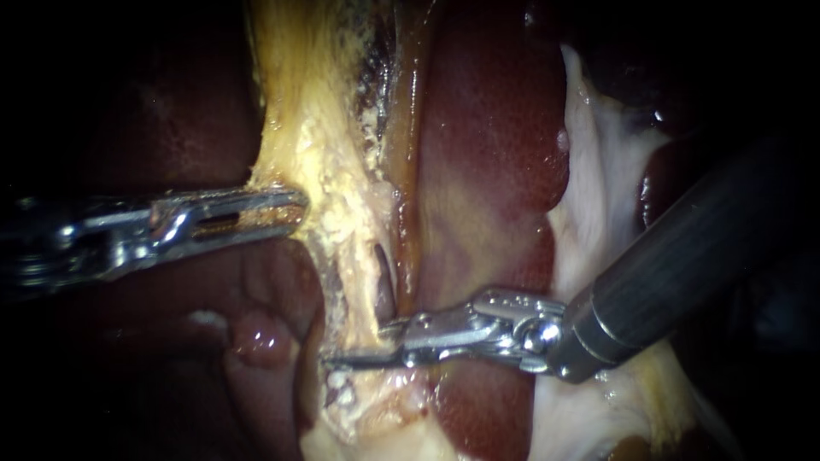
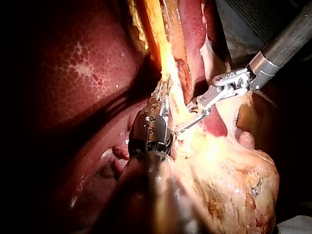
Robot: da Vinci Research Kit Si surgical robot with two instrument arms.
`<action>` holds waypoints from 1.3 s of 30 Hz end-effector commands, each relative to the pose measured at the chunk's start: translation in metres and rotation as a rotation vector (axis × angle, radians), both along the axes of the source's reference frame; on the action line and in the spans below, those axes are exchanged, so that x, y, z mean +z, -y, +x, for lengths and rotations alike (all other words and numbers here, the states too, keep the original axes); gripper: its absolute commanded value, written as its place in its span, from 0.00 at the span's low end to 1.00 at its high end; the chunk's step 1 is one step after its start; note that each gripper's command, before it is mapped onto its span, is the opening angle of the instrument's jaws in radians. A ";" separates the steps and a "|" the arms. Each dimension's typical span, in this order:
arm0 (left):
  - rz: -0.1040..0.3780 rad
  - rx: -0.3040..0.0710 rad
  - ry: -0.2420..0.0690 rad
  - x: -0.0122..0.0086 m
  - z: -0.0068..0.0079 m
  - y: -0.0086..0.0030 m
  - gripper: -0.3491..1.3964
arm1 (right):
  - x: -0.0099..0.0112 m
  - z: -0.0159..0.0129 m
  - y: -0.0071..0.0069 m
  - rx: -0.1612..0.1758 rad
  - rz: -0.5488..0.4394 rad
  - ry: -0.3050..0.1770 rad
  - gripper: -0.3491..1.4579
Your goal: Going back second clip left tube
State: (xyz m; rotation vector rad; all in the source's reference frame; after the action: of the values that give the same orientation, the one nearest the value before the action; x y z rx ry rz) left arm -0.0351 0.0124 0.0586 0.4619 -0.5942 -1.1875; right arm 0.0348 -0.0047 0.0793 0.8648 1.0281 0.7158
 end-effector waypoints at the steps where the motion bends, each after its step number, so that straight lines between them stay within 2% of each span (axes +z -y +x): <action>1: 0.000 0.000 -0.001 0.0000 0.0000 0.0000 0.00 | 0.0000 0.0000 0.0000 0.001 0.000 0.000 0.00; 5: 0.000 -0.001 -0.001 -0.0001 0.0000 0.0000 0.00 | 0.0000 0.0000 0.0000 0.001 0.005 0.004 0.00; 6: 0.000 -0.001 -0.001 -0.0001 0.0000 0.0000 0.00 | 0.0001 0.0000 0.0000 -0.001 0.008 -0.003 0.07; 7: 0.000 -0.001 -0.001 -0.0001 0.0000 0.0000 0.00 | 0.0001 0.0000 -0.0001 0.004 0.009 -0.010 0.22; 9: 0.000 -0.001 -0.001 -0.0001 0.0000 0.0000 0.00 | 0.0002 0.0000 -0.0002 0.012 0.008 -0.010 0.40; 10: 0.000 -0.001 -0.001 -0.0001 0.0000 0.0000 0.00 | 0.0002 0.0000 -0.0003 0.024 0.009 -0.002 0.46; 12: 0.000 -0.001 -0.001 -0.0002 0.0000 0.0001 0.00 | 0.0000 -0.0002 -0.0007 0.025 -0.045 -0.021 0.49; 18: 0.000 0.000 -0.001 -0.0002 0.0001 0.0001 0.00 | -0.0011 -0.0015 -0.0019 0.025 -0.159 -0.097 0.52; 25: -0.001 0.000 0.000 -0.0003 0.0003 0.0002 0.00 | -0.0033 -0.0054 -0.0029 -0.022 -0.281 -0.141 0.52; 29: -0.001 0.000 -0.001 -0.0003 0.0002 0.0002 0.00 | -0.0060 -0.0080 -0.0049 -0.046 -0.382 -0.171 0.52; 32: -0.001 0.000 -0.001 -0.0002 0.0002 0.0003 0.00 | -0.0077 -0.0096 -0.0064 -0.053 -0.434 -0.182 0.52; 36: -0.002 0.000 -0.001 -0.0001 0.0002 0.0004 0.00 | -0.0096 -0.0121 -0.0084 -0.046 -0.481 -0.177 0.52; 39: -0.003 -0.001 -0.002 -0.0001 0.0001 0.0005 0.00 | -0.0106 -0.0135 -0.0093 -0.033 -0.506 -0.176 0.52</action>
State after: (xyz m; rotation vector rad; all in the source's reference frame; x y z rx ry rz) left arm -0.0350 0.0119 0.0585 0.4585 -0.5950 -1.1881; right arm 0.0210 0.0048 0.0684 0.4943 1.2812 0.3230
